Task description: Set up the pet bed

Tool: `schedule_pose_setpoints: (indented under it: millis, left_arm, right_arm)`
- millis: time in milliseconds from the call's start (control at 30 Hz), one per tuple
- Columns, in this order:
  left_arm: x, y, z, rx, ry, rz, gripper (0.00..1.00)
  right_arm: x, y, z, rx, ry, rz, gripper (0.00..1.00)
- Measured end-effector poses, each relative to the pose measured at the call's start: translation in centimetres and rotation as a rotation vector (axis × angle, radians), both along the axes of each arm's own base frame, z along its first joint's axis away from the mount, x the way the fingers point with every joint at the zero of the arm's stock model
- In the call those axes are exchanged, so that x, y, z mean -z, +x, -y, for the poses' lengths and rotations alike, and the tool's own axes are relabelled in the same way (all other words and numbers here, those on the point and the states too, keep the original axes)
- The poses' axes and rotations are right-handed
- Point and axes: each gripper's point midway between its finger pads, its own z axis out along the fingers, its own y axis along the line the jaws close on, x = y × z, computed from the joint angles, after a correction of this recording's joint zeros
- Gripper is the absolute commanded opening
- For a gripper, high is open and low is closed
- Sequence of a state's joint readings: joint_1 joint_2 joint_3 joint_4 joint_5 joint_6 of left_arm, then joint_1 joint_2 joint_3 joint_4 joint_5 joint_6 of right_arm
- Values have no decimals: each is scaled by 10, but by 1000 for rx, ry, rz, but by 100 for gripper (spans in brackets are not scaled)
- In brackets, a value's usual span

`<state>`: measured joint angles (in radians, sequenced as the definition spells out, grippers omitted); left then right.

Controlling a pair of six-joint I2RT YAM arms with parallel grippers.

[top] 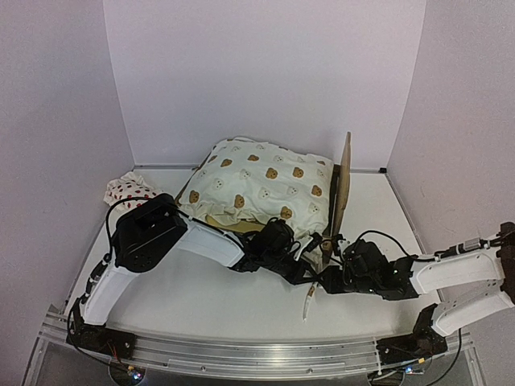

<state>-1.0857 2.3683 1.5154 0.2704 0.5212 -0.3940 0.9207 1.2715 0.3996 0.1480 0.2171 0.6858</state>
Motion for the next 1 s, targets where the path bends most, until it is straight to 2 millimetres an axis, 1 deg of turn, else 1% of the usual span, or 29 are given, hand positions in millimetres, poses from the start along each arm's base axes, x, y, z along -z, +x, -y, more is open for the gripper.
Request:
schedule_pose_setpoints:
  millis: [67,200,233,300,433,500,600,700,833,933,1000]
  left_arm:
    - [1,0,0,7,-7,-2,0]
    - [5,-1,1,20,-17,-5,0]
    - [5,-1,2,21,-20,-5,0]
    - [5,0,2,22,-21,-3,0]
    - [5,0,3,21,-23,-1,0]
    - [5,1,4,23,-24,1,0]
    - [5,1,5,24,-25,5,0]
    - [5,1,5,25,-26,6,0]
    - [5,1,5,24,-26,8,0]
    - [5,1,5,24,-26,8,0]
    - [5,1,6,26,-27,11,0]
  right_arm:
    - [1,-2,1,-3,-3,-10,25]
    - [2,-5,1,-6,3,-26,39]
    - [1,-6,1,-5,3,-30,44]
    - [0,-7,3,-7,0,-33,49]
    - [-7,-8,8,0,-17,-30,55]
    - [-12,-7,12,14,-30,-23,56]
    - [-18,-6,23,43,-59,-1,55]
    - [-24,-4,34,68,-85,29,49]
    - [-31,0,48,106,-123,78,36]
    - [-24,3,57,132,-182,84,33]
    - [-12,3,61,140,-228,62,33]
